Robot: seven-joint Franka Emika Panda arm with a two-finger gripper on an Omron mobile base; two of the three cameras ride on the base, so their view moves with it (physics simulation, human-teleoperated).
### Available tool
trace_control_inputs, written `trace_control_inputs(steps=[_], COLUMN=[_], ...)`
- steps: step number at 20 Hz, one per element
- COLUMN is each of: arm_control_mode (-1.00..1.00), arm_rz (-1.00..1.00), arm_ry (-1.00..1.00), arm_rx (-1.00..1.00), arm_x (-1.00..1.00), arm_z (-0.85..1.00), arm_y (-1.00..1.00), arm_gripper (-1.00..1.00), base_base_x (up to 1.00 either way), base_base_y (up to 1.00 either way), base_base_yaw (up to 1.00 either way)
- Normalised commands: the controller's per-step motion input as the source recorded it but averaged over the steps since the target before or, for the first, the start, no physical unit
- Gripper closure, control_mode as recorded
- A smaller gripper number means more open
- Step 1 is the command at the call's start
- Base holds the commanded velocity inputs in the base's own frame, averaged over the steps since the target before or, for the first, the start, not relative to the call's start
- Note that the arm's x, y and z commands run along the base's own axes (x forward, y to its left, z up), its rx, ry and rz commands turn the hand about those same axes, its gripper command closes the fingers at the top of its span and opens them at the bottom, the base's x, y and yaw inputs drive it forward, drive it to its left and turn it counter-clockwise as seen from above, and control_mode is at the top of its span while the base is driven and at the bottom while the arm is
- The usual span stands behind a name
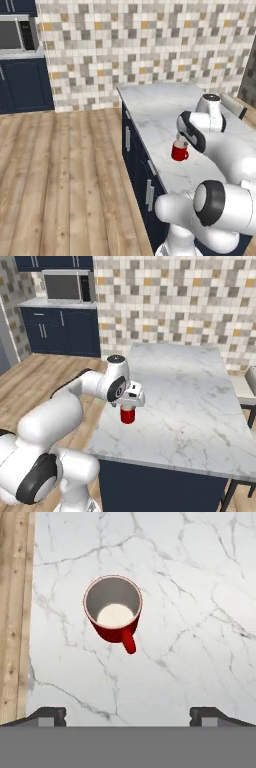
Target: Clear the mugs and bowl far away from the sink.
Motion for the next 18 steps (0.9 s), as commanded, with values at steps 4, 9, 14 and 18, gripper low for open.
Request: trace_control_inputs(steps=[4, 9, 14, 18], arm_control_mode=[-1.0, -1.0, -1.0, -1.0], arm_rz=[-0.14, 0.0, 0.0, 0.0], arm_ry=[0.02, 0.0, 0.04, 0.04], arm_rx=[0.14, 0.08, -0.07, -0.13], arm_x=[-1.0, -0.86, -0.46, -0.38], arm_z=[0.9, 0.72, 0.85, 0.78], arm_y=[0.09, 0.23, 0.42, 0.28], arm_gripper=[-1.0, -1.0, -1.0, -1.0], base_base_x=[0.0, 0.0, 0.0, 0.0], base_base_y=[0.0, 0.0, 0.0, 0.0], base_base_yaw=[0.0, 0.0, 0.0, 0.0])
